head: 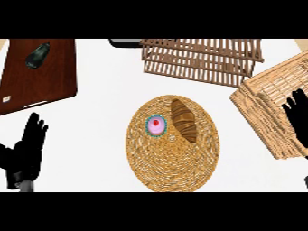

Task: Pick the croissant from the placemat and place it in the tiered shelf

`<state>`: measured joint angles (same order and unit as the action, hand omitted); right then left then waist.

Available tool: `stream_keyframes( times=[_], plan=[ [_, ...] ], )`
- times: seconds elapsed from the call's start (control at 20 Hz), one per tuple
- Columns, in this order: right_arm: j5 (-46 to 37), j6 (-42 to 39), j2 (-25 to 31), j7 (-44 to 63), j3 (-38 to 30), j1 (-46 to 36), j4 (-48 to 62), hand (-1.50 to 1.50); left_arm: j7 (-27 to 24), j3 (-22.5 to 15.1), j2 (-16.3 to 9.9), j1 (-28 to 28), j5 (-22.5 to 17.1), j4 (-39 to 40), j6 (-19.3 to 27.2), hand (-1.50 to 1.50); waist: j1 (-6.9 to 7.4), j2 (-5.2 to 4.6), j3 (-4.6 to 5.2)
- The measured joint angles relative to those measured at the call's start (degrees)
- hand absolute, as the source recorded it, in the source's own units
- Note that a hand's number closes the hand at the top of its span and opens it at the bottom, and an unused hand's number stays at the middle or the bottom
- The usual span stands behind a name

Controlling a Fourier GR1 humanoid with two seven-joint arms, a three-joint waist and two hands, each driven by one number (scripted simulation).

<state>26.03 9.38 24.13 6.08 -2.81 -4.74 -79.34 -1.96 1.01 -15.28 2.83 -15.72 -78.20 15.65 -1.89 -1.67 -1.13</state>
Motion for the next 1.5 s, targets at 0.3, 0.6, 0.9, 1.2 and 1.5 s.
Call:
stream_keyframes(
  times=[0.3,0.6,0.9,1.2,1.5],
  plan=[
    [-6.4,-3.8,4.9,-8.7,-0.1,-5.2,-2.8,1.5,6.6,-3.0,-2.2,-3.2,0.7,2.0,-3.9,0.0,1.57,1.34,1.1],
    [-17.5,-1.6,7.2,-9.8,3.9,-8.1,8.3,-1.5,12.1,-5.7,-1.9,-5.3,0.4,1.4,-6.7,0.0,2.57,1.35,1.02],
    [-18.0,-11.1,8.5,-15.5,5.1,-10.7,12.2,-1.5,15.5,-5.0,-2.6,-5.8,0.0,1.4,-8.5,0.0,2.16,1.83,1.09],
    [-16.8,-19.9,11.4,-8.6,8.3,-10.1,2.5,-1.5,15.6,-4.4,-2.3,-5.6,0.1,1.6,-9.3,0.0,1.67,1.99,1.02],
    [-17.7,-21.9,12.5,7.5,12.3,-12.4,-9.1,-1.5,16.7,-4.4,-1.4,-5.9,0.8,1.3,-8.9,0.0,1.7,2.0,1.07]
  ],
)
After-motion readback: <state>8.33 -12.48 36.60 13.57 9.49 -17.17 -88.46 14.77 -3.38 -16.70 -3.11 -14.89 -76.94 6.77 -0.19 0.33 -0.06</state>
